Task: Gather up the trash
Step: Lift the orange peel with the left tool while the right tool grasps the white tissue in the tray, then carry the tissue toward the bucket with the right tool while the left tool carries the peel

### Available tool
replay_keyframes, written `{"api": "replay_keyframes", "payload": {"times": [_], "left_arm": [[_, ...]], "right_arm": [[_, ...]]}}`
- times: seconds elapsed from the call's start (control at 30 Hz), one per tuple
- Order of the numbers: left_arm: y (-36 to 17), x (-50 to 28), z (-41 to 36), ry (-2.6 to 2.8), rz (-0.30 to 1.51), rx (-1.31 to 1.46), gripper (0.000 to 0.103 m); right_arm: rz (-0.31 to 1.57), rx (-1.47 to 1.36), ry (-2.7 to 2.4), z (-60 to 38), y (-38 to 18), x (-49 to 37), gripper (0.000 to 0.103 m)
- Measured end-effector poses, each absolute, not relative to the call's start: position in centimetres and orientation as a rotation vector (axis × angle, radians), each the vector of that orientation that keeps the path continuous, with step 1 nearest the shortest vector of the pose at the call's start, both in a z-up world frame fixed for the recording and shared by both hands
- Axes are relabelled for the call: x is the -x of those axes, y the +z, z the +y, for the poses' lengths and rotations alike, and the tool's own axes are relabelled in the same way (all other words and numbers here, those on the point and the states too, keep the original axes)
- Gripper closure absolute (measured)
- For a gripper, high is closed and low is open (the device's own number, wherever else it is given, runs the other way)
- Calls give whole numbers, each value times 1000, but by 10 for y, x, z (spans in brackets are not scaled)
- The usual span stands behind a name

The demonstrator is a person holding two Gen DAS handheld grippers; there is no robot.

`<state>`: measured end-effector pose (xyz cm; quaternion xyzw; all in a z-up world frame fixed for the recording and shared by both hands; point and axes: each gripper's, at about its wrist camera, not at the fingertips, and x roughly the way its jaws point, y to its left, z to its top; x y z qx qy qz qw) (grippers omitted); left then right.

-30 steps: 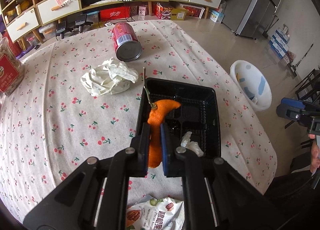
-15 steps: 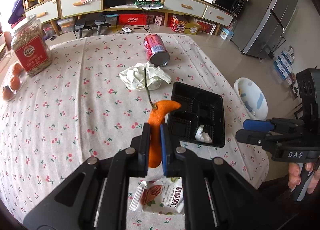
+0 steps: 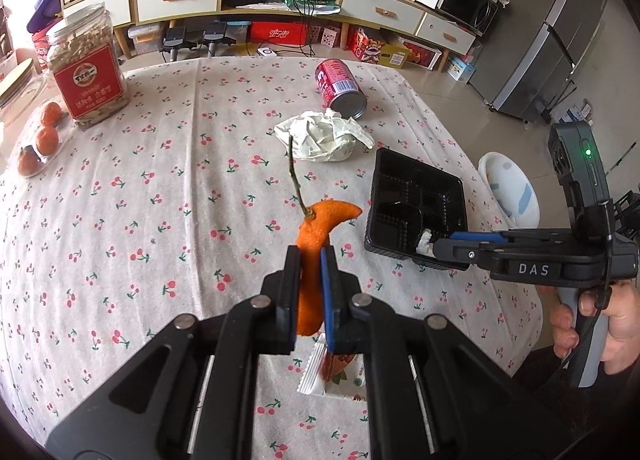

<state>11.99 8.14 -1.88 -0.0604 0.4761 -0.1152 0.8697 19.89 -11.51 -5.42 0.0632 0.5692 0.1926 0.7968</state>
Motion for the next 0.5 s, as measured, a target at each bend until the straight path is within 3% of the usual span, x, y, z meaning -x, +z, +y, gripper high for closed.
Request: {"api": "replay_keyframes", "payload": {"times": [0.13,0.27,0.3,0.5], "left_arm": [[-18,-118,83,-243,995,131,92],[-18,-118,85,-240,998,135,92],[-18,-118,85,-239,998,137,92],[-16,-116,85,-237,991,139,92]], "right_arm": [[1248,-123,400,-110,-65,-204,74],[1261,-121,406,-108,-73,-205,87],[1253,-122,413,-108,-71,-205,94],[1214,-91,416,-110,-59,-200,97]]}}
